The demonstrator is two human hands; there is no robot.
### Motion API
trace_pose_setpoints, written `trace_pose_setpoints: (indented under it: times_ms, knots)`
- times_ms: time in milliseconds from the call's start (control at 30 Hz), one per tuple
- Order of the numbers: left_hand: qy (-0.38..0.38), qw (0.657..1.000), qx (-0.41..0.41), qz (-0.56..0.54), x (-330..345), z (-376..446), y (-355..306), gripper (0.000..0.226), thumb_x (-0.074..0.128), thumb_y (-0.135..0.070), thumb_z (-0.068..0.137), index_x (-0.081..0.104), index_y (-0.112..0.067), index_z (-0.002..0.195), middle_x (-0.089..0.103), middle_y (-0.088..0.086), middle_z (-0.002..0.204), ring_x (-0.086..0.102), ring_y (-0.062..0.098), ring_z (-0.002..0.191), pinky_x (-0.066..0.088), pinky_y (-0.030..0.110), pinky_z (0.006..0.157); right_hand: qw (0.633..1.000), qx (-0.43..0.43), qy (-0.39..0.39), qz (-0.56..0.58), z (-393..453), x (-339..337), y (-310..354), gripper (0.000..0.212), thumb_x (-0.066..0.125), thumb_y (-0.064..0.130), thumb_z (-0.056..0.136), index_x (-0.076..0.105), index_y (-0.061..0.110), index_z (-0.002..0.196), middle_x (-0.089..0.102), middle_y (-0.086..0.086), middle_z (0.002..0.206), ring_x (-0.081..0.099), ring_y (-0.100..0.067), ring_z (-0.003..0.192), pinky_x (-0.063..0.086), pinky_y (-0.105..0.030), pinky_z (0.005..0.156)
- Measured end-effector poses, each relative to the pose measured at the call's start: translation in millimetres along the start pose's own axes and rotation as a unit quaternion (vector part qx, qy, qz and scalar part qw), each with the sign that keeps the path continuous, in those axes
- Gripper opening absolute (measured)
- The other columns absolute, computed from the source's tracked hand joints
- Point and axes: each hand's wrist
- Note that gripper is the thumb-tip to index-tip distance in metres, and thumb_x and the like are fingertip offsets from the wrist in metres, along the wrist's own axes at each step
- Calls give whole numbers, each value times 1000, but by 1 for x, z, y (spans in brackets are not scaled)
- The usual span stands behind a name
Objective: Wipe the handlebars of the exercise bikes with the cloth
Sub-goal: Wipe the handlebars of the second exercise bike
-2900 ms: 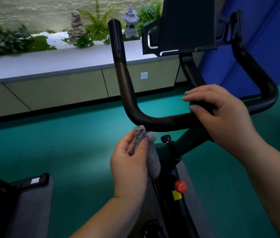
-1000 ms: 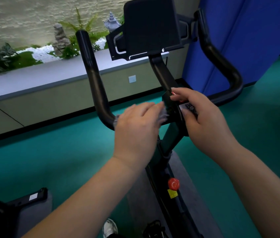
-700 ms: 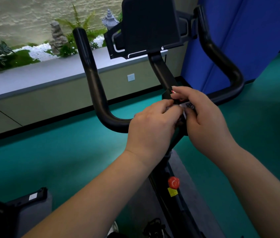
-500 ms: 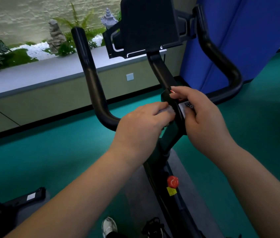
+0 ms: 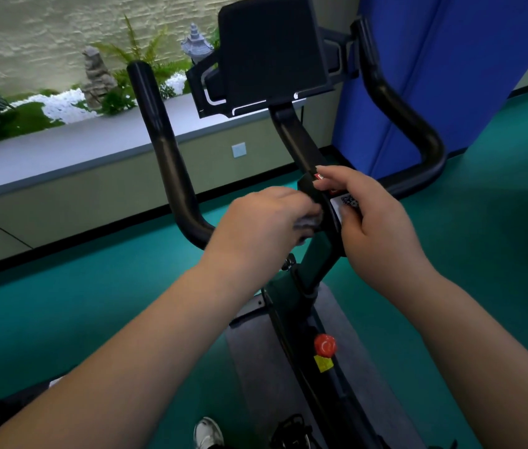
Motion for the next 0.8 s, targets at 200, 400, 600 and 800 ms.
trace_pose_setpoints:
  times_ms: [200,400,600,800]
  knots:
    - [14,999,23,-21,-2,-3,4,22,63,-20,73,70,-17,93,69,-1,97,64,21,90,54,36,68,1000,-16,1,-11,0,1,1,51,54,-5,84,54,21,128,60,10,115,52,-6,112,36,-7,95]
    - [22,1000,0,-20,-40,-41,51,27,72,-21,73,73,-15,100,70,-5,107,62,7,96,47,22,86,1000,-9,5,-14,0,1,4,50,57,-3,85,53,24,127,59,13,115,50,-3,114,34,-5,96]
    - [-5,1000,-27,-1,-52,-52,81,30,75,-7,73,73,-14,102,66,-6,108,57,5,108,37,9,99,1000,-6,-6,-30,1,7,7,46,55,-4,85,57,20,124,57,8,116,50,-9,115,36,-15,100]
    - [-31,998,-40,24,-58,-29,111,27,73,-5,76,72,-12,101,68,2,110,56,18,116,42,29,102,999,3,-13,-44,3,9,11,45,55,-4,84,57,20,122,56,9,113,50,-10,112,39,-21,98]
Point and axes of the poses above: each hand's wrist, its own z-axis towards the middle knuckle, its own x-axis out of the palm, y = z × x
